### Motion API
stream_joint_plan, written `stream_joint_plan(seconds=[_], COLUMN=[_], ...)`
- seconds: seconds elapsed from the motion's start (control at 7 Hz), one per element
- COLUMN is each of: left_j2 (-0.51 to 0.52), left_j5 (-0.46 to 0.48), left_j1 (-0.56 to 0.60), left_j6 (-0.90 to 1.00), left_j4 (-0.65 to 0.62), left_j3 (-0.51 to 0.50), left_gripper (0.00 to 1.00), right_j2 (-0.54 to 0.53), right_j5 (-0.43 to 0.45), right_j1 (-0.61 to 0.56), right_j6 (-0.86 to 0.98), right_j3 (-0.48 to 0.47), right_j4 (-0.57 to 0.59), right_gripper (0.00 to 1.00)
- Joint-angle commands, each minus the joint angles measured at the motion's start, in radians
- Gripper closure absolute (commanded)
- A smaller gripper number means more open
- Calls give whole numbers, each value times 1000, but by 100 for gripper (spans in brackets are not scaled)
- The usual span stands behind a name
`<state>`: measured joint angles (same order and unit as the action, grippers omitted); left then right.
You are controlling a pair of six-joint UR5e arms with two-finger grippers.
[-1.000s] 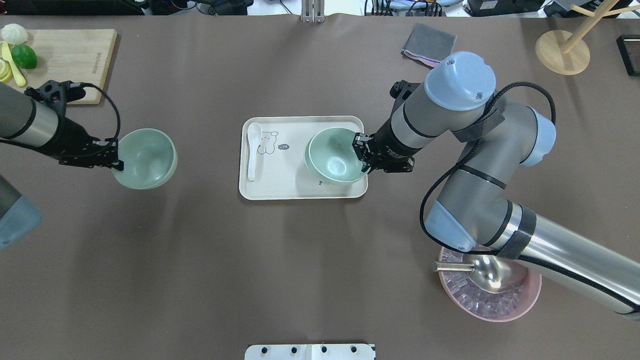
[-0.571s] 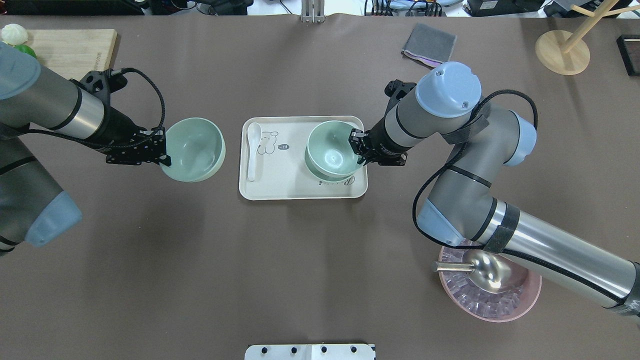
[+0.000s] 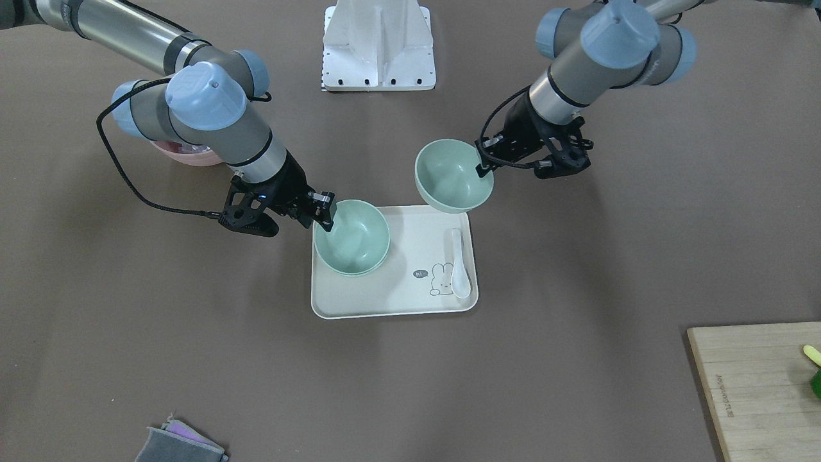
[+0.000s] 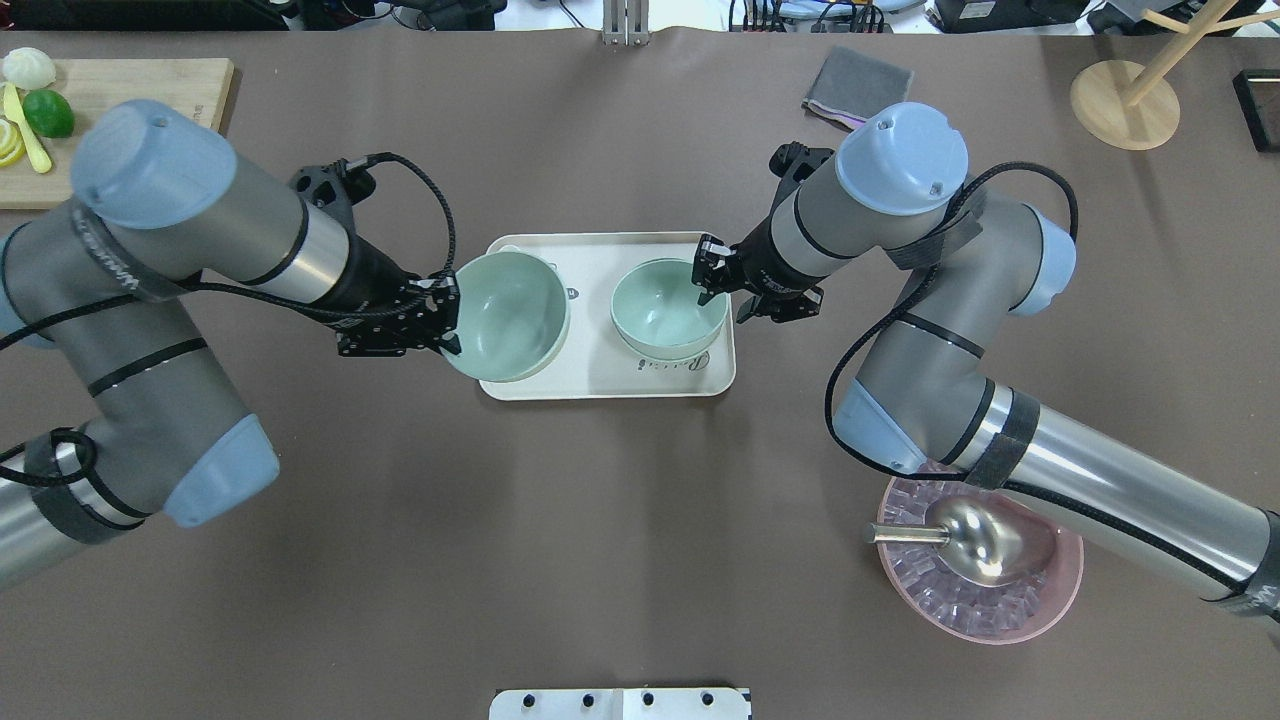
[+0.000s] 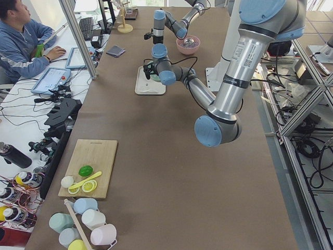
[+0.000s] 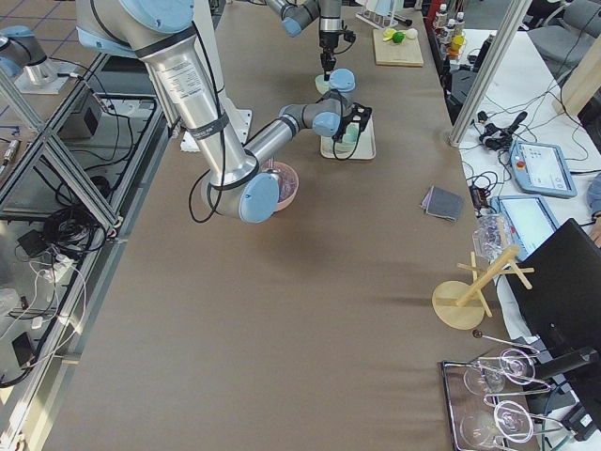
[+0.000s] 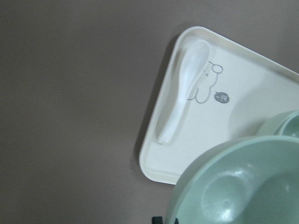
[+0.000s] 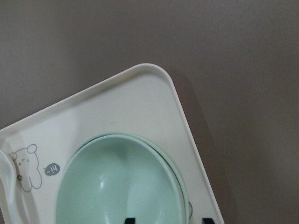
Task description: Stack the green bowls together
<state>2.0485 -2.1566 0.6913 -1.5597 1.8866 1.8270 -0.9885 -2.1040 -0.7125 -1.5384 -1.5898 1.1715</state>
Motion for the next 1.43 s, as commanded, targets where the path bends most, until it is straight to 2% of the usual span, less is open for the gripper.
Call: stream_joint_plan(seconds=[0.0, 0.43, 0.71, 1.0, 1.14, 1.29], left_j2=[129, 257, 307, 311, 311, 308], left_j5=[87, 99, 141, 155, 170, 172], left_j1=[-61, -67, -73, -85, -85, -84], left_j6=[-17, -16, -17, -17, -17, -13], left_j4=[-61, -52, -28, 40, 63, 62], left_j3=[-69, -204, -261, -298, -302, -301], left_gripper=[100, 100, 100, 100, 93, 2], right_j2=[-68, -247, -364, -392, -394, -404], right_j5=[-211, -400, -433, -435, -435, -435], right_j1=[-150, -345, -409, -420, -429, -429], right_j6=[70, 307, 444, 472, 472, 472], right_j3=[-44, -102, -131, -137, -142, -151], right_j4=[5, 7, 8, 7, 8, 8], right_gripper=[0, 0, 0, 0, 0, 0])
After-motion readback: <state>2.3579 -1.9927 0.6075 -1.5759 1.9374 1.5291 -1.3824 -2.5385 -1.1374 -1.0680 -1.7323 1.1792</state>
